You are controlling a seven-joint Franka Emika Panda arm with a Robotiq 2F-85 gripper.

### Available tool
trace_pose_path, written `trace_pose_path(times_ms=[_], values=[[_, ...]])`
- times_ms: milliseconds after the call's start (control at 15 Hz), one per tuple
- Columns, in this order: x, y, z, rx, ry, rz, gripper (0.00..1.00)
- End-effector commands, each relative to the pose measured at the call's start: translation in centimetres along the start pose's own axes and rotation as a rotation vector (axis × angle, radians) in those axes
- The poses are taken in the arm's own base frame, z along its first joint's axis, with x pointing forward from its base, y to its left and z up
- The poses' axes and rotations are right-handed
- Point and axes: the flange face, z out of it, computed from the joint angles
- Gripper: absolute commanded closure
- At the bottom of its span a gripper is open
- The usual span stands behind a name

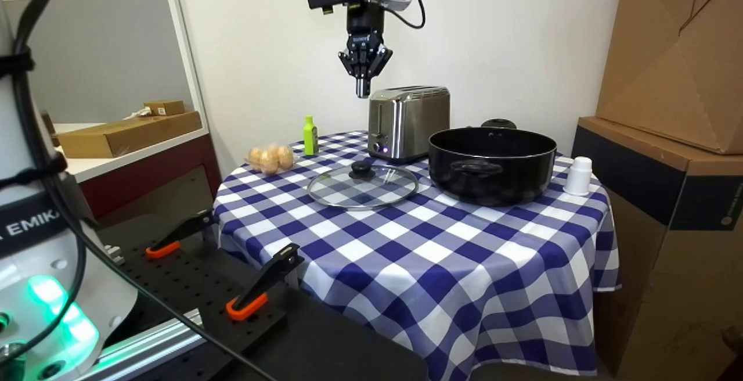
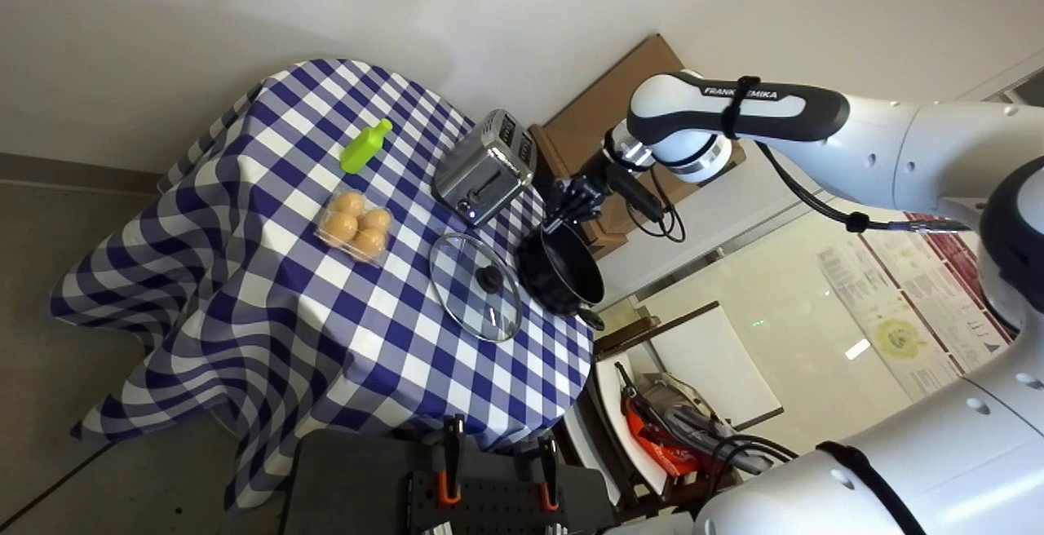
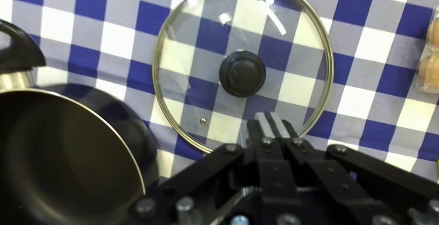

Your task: Push down the switch on the toaster

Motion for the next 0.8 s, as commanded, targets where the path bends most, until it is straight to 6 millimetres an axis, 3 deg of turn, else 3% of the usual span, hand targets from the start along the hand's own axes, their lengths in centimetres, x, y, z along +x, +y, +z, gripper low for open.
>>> trace_pose_path(times_ms=[0,400,600,667,733], values=[[-4.3,3.9,-1.7,0.032,-0.045,0.091,0.66],[-8.3,10.7,-3.9,0.056,0.017,0.176,0.23],[-9.9,11.3,-5.1,0.043,0.041,0.152,0.02],[-10.4,11.2,-5.4,0.037,0.043,0.14,0.0],[-8.6,11.6,-4.6,0.04,0.028,0.172,0.0]])
